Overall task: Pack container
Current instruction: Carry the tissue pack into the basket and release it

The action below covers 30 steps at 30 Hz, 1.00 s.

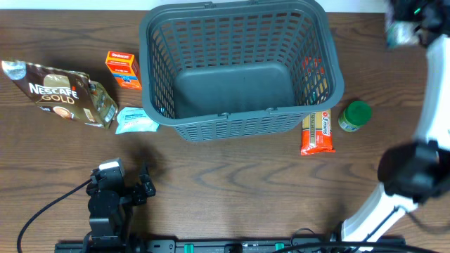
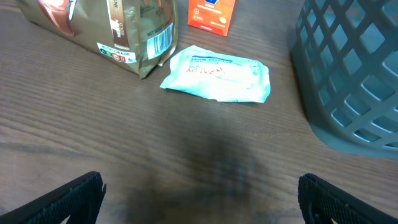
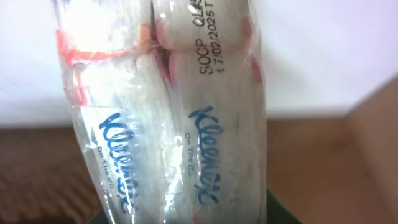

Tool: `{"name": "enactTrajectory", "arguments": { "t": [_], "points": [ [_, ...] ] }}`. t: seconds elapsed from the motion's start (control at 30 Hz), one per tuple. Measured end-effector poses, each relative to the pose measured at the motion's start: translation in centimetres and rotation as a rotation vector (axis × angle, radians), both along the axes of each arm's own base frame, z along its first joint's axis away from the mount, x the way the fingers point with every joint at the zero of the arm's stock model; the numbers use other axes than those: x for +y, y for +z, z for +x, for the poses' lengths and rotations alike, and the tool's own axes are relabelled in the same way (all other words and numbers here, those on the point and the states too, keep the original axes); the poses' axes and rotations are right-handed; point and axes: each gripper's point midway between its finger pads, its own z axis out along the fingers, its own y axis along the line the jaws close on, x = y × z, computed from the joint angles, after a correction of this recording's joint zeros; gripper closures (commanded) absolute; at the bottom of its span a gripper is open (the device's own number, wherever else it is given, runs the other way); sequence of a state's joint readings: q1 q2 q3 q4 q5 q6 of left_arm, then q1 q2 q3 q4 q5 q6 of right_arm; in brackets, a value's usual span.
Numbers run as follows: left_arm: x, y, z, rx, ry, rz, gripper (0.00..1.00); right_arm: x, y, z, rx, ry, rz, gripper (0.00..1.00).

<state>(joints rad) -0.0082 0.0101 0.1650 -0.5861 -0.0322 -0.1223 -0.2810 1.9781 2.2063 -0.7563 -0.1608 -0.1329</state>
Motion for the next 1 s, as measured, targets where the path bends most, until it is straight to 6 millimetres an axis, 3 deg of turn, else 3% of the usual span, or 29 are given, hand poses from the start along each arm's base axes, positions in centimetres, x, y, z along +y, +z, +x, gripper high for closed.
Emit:
{"name": "enactTrajectory", "arguments": {
  "t": [0.07,0.13,0.2,0.27,0.37,0.5,0.7,0.83,0.87,0.9,0.93,0.97,1.0],
  "points": [
    [0.0,0.0,0.0,0.0,0.0,0.0,0.01,2.3,5.2,-1.7,-0.1,0.061,-0.066,0.92],
    [0.0,0.0,0.0,0.0,0.0,0.0,0.01,5.7,9.1,-3.3,-0.176,0.15,-0.126,0.94],
    [0.0,0.0,0.0,0.0,0.0,0.0,0.01,9.4,11.4,-4.6,-0.228,0.257,-0.175,0.94],
    [0.0,0.0,0.0,0.0,0.0,0.0,0.01,12.9,12.2,-5.4,-0.248,0.367,-0.214,0.92],
    [0.0,0.0,0.0,0.0,0.0,0.0,0.01,19.1,11.1,-6.5,-0.235,0.592,-0.285,0.9],
    [0.0,0.0,0.0,0.0,0.0,0.0,0.01,24.7,7.6,-7.8,-0.167,0.834,-0.355,0.91],
    [0.0,0.0,0.0,0.0,0.0,0.0,0.02,31.2,2.7,-9.9,-0.097,1.142,-0.423,0.91],
    [0.0,0.0,0.0,0.0,0.0,0.0,0.01,33.8,0.9,-10.3,-0.084,1.238,-0.465,0.9],
    [0.0,0.0,0.0,0.0,0.0,0.0,0.01,34.2,0.4,-10.2,-0.082,1.251,-0.478,0.85],
    [0.0,0.0,0.0,0.0,0.0,0.0,0.02,34.6,0.0,-10.1,-0.076,1.261,-0.486,0.68],
    [0.0,0.0,0.0,0.0,0.0,0.0,0.01,34.7,-0.3,-10.0,-0.071,1.264,-0.49,0.46],
    [0.0,0.0,0.0,0.0,0.0,0.0,0.02,34.8,-0.7,-9.7,-0.068,1.266,-0.495,0.18],
    [0.0,0.0,0.0,0.0,0.0,0.0,0.01,34.8,-0.8,-9.3,-0.073,1.264,-0.505,0.02]
  ]
}}
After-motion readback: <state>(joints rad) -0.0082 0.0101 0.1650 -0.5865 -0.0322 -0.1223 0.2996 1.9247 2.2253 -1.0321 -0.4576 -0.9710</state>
